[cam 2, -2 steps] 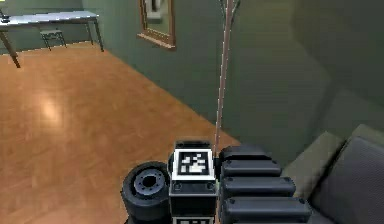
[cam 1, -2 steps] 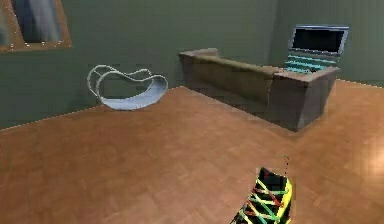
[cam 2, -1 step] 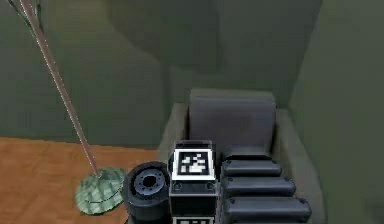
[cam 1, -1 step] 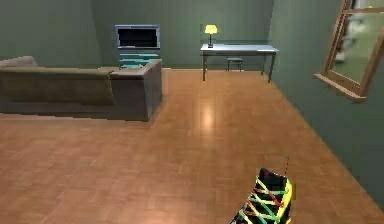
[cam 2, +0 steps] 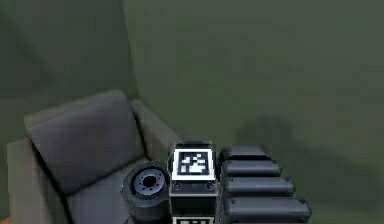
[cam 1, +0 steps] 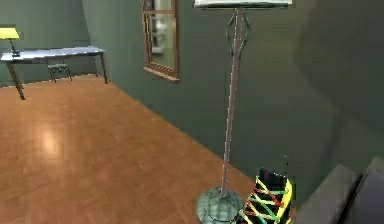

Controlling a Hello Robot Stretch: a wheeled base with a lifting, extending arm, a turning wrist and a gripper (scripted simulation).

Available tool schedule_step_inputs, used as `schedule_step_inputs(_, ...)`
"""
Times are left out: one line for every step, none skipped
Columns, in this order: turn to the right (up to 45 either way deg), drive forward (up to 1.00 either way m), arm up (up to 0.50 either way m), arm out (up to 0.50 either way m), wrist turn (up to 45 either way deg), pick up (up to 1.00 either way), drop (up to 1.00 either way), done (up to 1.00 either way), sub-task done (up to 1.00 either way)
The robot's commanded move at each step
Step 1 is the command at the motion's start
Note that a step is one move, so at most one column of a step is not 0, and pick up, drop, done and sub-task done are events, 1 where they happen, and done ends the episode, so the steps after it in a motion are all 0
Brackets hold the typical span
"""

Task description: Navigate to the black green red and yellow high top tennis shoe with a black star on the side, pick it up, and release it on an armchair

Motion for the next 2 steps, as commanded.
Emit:
schedule_step_inputs(45.0, 0.00, 0.00, 0.00, 0.0, 0.00, 0.00, 0.00, 0.00)
schedule_step_inputs(30.0, 0.00, 0.00, 0.00, 0.0, 0.00, 0.00, 0.00, 0.00)
